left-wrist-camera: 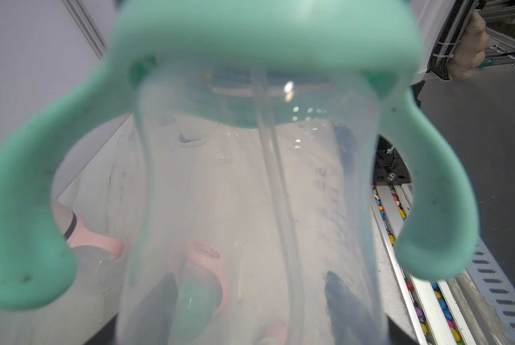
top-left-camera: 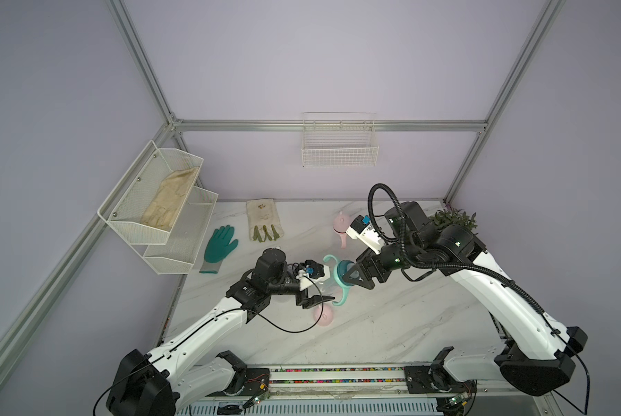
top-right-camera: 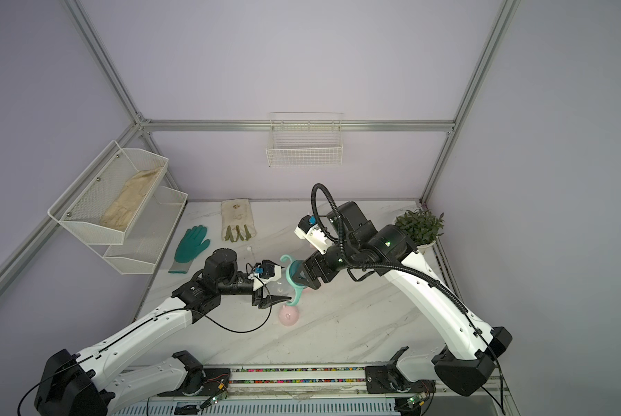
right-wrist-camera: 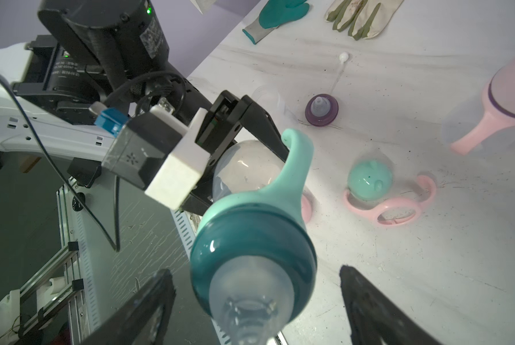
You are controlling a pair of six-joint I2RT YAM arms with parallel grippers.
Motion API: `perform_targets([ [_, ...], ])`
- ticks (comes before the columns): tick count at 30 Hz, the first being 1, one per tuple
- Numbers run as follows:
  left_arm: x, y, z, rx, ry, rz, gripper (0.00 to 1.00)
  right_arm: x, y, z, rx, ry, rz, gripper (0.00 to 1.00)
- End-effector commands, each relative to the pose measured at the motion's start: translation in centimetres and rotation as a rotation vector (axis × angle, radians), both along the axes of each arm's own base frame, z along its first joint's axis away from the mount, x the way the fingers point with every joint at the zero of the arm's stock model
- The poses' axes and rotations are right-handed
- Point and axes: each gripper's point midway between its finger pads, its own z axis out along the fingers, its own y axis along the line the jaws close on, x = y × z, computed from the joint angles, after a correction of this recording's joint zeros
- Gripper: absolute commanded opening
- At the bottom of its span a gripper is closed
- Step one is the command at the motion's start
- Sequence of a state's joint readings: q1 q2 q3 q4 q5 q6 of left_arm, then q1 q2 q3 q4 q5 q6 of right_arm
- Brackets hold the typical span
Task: Assemble the baby bottles
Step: Screw the nipple onto the baby bottle.
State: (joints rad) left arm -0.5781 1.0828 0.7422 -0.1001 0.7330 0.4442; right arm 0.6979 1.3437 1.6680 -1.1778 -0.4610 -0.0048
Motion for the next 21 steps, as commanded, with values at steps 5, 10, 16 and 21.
perform_targets([
  [5, 0.9, -0.5, 4.3, -0.064, -0.057, -0.003, 0.00, -0.8, 0.1, -0.9, -0.020, 0.000, 0.048, 0.85],
  [10, 1.1, -0.7, 4.4, -0.060, -0.048, -0.003, 0.00, -0.3, 0.5, -0.9, -0.010, -0.018, 0.044, 0.83],
  [16, 1.3, -0.7, 4.0, -0.052, -0.045, 0.005, 0.00, 0.8, 0.8, -0.7, -0.001, -0.042, 0.006, 0.70],
  [21, 1.3, -0.6, 4.0, -0.048, -0.047, 0.008, 0.00, 1.0, 1.2, -0.9, 0.014, -0.034, 0.001, 0.66],
])
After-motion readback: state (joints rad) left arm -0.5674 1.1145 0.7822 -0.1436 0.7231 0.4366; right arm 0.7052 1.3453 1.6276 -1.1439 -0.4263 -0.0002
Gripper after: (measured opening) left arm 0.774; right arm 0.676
